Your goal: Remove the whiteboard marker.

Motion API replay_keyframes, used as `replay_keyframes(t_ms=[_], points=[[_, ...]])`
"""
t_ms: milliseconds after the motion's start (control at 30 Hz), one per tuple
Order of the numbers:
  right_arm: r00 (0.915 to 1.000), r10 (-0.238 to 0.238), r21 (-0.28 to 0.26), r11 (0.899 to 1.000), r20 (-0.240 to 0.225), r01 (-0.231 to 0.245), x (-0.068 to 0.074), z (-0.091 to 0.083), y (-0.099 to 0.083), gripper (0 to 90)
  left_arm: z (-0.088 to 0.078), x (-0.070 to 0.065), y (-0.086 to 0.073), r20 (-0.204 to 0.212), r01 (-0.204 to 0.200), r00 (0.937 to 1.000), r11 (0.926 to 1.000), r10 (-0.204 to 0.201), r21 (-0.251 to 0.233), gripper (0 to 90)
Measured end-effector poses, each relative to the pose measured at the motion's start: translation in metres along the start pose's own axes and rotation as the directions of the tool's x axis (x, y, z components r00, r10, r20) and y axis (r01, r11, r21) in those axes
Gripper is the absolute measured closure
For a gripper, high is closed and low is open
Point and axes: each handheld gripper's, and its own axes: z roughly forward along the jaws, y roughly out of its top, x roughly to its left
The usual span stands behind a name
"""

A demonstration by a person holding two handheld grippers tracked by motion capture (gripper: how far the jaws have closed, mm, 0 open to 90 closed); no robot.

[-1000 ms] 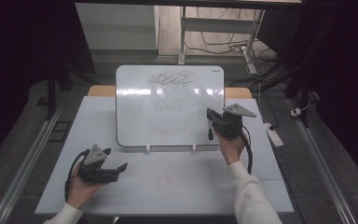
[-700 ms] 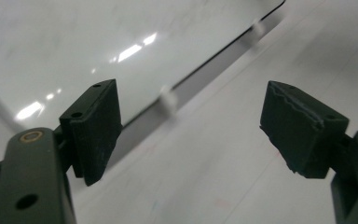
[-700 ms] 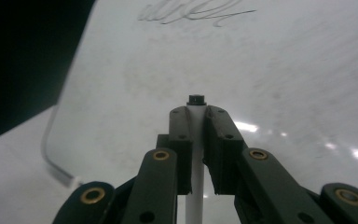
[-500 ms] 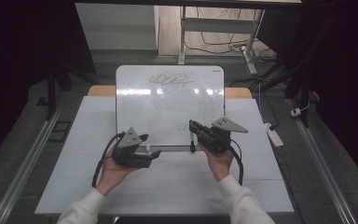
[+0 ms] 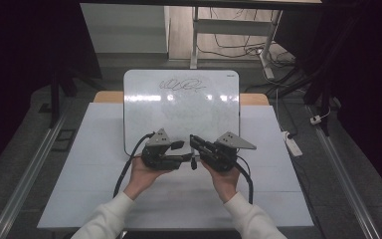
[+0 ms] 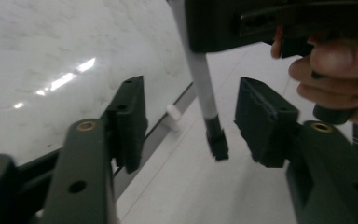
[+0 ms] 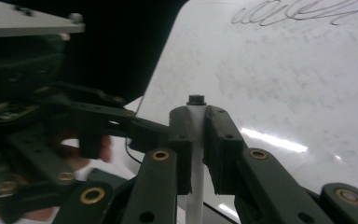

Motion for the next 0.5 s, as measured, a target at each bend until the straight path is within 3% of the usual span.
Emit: replay_keyframes(t_ms=[167, 300, 500], points=[[0.999, -0.045, -0.004, 0.999, 0.002, 0.045, 0.01, 0.002, -0.001, 80.8, 0.003, 0.0, 0.0, 0.022, -0.012, 0.9997, 0.9999, 0.012, 0.009, 62.3], [0.9991, -0.042, 0.004, 0.999, -0.008, 0.042, 0.012, 0.003, -0.002, 80.8, 0.002, 0.002, 0.0, 0.04, -0.012, 0.9991, 0.9999, 0.012, 0.008, 72.5], [0.9976, -0.069, 0.003, 0.998, -0.005, 0.069, 0.016, 0.002, -0.002, 80.2, -0.003, 0.006, -0.001, 0.029, -0.001, 0.9996, 0.9999, 0.0, 0.015, 81.0]])
